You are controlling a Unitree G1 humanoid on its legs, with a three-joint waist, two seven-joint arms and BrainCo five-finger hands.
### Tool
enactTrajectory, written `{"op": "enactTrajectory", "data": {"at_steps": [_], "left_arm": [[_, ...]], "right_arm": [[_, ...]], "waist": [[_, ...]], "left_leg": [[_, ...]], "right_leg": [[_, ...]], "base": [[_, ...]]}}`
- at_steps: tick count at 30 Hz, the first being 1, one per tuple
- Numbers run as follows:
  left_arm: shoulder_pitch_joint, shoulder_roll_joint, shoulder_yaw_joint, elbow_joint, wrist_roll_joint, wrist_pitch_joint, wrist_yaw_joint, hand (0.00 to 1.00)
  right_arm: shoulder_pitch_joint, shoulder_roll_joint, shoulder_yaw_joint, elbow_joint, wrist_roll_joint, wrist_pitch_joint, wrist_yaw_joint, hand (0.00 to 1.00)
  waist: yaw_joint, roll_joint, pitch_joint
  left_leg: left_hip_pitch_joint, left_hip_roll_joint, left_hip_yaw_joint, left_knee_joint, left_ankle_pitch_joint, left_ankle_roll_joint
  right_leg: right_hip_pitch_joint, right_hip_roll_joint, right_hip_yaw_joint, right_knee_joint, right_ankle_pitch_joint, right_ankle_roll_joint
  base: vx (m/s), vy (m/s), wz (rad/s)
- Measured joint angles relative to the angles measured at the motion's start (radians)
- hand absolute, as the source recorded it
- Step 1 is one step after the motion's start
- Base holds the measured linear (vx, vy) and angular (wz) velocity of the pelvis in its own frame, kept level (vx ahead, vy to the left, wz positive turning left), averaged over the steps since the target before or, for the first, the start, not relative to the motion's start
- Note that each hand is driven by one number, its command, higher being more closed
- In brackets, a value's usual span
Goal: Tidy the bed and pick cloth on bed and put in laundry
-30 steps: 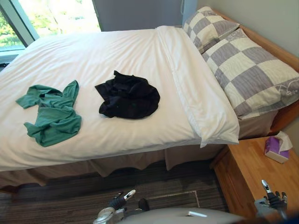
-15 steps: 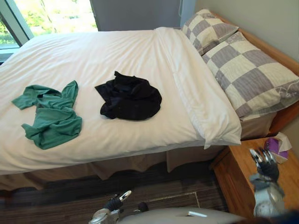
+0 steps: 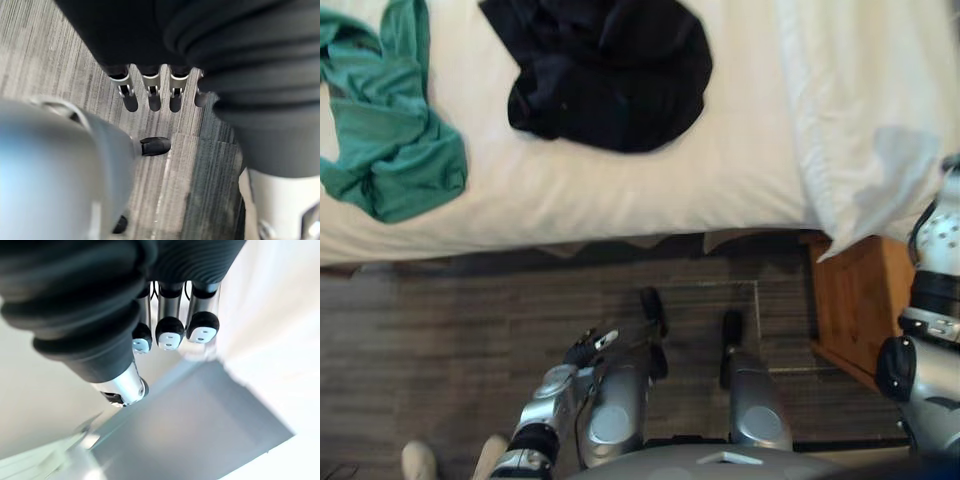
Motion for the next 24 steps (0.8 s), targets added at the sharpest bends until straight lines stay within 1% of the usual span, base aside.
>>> {"op": "enactTrajectory", "data": {"at_steps": [1,2,3,4,5,6,7,8,10,12,13,15,17,18,20,22,23,24], "left_arm": [[-0.023,-0.01,-0.003,0.0,-0.018,-0.02,0.004,0.0],[-0.034,-0.017,-0.007,-0.001,-0.019,-0.035,0.018,0.0],[-0.057,-0.02,-0.009,-0.002,-0.02,-0.06,0.031,0.0],[-0.078,-0.031,-0.008,-0.011,-0.022,-0.077,0.038,0.0],[-0.087,-0.033,-0.009,-0.019,-0.027,-0.084,0.041,0.0],[-0.103,-0.035,-0.008,-0.032,-0.031,-0.102,0.048,0.0],[-0.123,-0.039,-0.009,-0.038,-0.036,-0.114,0.065,0.0],[-0.132,-0.043,-0.009,-0.037,-0.038,-0.12,0.073,0.0],[-0.158,-0.062,-0.004,-0.047,-0.039,-0.131,0.114,0.0],[-0.175,-0.071,0.004,-0.051,-0.04,-0.132,0.137,0.0],[-0.19,-0.075,0.008,-0.059,-0.041,-0.131,0.155,0.0],[-0.208,-0.08,0.018,-0.062,-0.058,-0.131,0.169,0.0],[-0.229,-0.084,0.033,-0.065,-0.074,-0.129,0.192,0.0],[-0.231,-0.087,0.041,-0.065,-0.075,-0.129,0.196,0.0],[-0.231,-0.101,0.074,-0.065,-0.076,-0.128,0.2,0.0],[-0.234,-0.104,0.081,-0.063,-0.079,-0.124,0.213,0.0],[-0.235,-0.105,0.082,-0.063,-0.087,-0.121,0.214,0.0],[-0.236,-0.11,0.091,-0.06,-0.104,-0.115,0.215,0.0]], "right_arm": [[-0.019,0.0,0.021,-0.038,0.019,-0.023,-0.002,1.0],[-0.026,0.0,0.028,-0.054,0.026,-0.037,-0.006,1.0],[-0.039,0.001,0.029,-0.081,0.042,-0.072,-0.02,1.0],[-0.051,0.001,0.029,-0.095,0.065,-0.106,-0.038,1.0],[-0.054,0.003,0.029,-0.1,0.076,-0.123,-0.045,1.0],[-0.059,0.013,0.028,-0.102,0.1,-0.149,-0.062,1.0],[-0.062,0.029,0.027,-0.102,0.115,-0.171,-0.081,1.0],[-0.067,0.042,0.027,-0.102,0.12,-0.182,-0.089,1.0],[-0.084,0.086,0.026,-0.104,0.132,-0.224,-0.109,1.0],[-0.08,0.102,0.022,-0.106,0.152,-0.26,-0.109,1.0],[-0.076,0.122,0.008,-0.106,0.178,-0.289,-0.105,1.0],[-0.057,0.152,-0.015,-0.105,0.209,-0.315,-0.093,1.0],[-0.001,0.212,-0.049,-0.103,0.289,-0.342,-0.024,1.0],[0.014,0.224,-0.054,-0.102,0.316,-0.35,0.002,1.0],[0.084,0.263,-0.094,-0.085,0.399,-0.363,0.101,1.0],[0.13,0.284,-0.127,-0.057,0.462,-0.355,0.158,1.0],[0.144,0.29,-0.132,-0.047,0.483,-0.349,0.173,1.0],[0.171,0.297,-0.135,-0.019,0.513,-0.327,0.189,1.0]], "waist": [[0.003,0.0,0.016],[0.007,0.001,0.024],[0.011,0.0,0.036],[0.014,0.005,0.046],[0.018,0.005,0.048],[0.022,0.006,0.05],[0.023,0.006,0.053],[0.023,0.006,0.055],[0.024,0.007,0.057],[0.022,0.008,0.058],[0.019,0.008,0.058],[0.021,0.008,0.058],[0.022,0.008,0.059],[0.021,0.008,0.059],[0.019,0.008,0.059],[0.02,0.007,0.058],[0.02,0.007,0.058],[0.019,0.007,0.058]], "left_leg": [[-0.064,0.013,-0.003,0.069,-0.024,0.001],[-0.093,0.021,-0.004,0.098,-0.035,0.001],[-0.152,0.027,-0.01,0.151,-0.044,0.002],[-0.205,0.037,-0.017,0.196,-0.058,0.003],[-0.233,0.042,-0.023,0.217,-0.06,0.003],[-0.284,0.052,-0.027,0.254,-0.06,0.004],[-0.322,0.058,-0.028,0.288,-0.062,0.007],[-0.337,0.061,-0.027,0.303,-0.065,0.008],[-0.389,0.074,-0.027,0.351,-0.082,0.005],[-0.418,0.075,-0.026,0.37,-0.084,0.003],[-0.451,0.077,-0.026,0.385,-0.085,0.003],[-0.48,0.085,-0.024,0.393,-0.093,0.0],[-0.51,0.101,-0.02,0.41,-0.095,-0.001],[-0.511,0.104,-0.019,0.411,-0.095,-0.001],[-0.509,0.113,-0.013,0.406,-0.094,-0.002],[-0.498,0.121,0.01,0.39,-0.091,-0.006],[-0.491,0.121,0.02,0.38,-0.087,-0.004],[-0.476,0.121,0.038,0.364,-0.082,0.001]], "right_leg": [[-0.058,-0.003,-0.005,0.061,-0.02,-0.003],[-0.087,-0.005,-0.009,0.089,-0.028,-0.006],[-0.141,-0.013,-0.021,0.145,-0.05,-0.011],[-0.189,-0.014,-0.026,0.191,-0.068,-0.018],[-0.216,-0.013,-0.027,0.214,-0.073,-0.021],[-0.265,-0.011,-0.03,0.257,-0.078,-0.028],[-0.303,-0.012,-0.03,0.299,-0.088,-0.029],[-0.32,-0.014,-0.03,0.32,-0.092,-0.031],[-0.384,-0.015,-0.028,0.386,-0.104,-0.042],[-0.416,-0.019,-0.027,0.413,-0.123,-0.041],[-0.444,-0.02,-0.026,0.424,-0.146,-0.039],[-0.472,-0.015,-0.025,0.427,-0.167,-0.047],[-0.507,-0.003,-0.021,0.449,-0.172,-0.053],[-0.509,0.0,-0.019,0.451,-0.172,-0.053],[-0.51,0.006,-0.017,0.449,-0.165,-0.063],[-0.511,0.008,-0.008,0.436,-0.153,-0.066],[-0.511,0.009,0.0,0.429,-0.147,-0.063],[-0.51,0.012,0.015,0.416,-0.136,-0.062]], "base": [[0.02,-0.07,0.19],[0.01,-0.057,0.25],[0.0,-0.056,0.33],[0.0,-0.052,0.35],[0.0,-0.071,0.33],[0.0,-0.054,0.28],[-0.01,-0.054,0.26],[-0.03,-0.047,0.15],[-0.04,-0.057,0.02],[-0.05,-0.054,0.06],[-0.08,-0.069,0.09],[-0.09,-0.079,0.03],[-0.08,-0.068,-0.06],[-0.05,-0.053,-0.11],[-0.03,-0.038,-0.13],[0.0,-0.021,-0.16],[0.02,-0.015,-0.29],[0.03,-0.005,-0.36]]}}
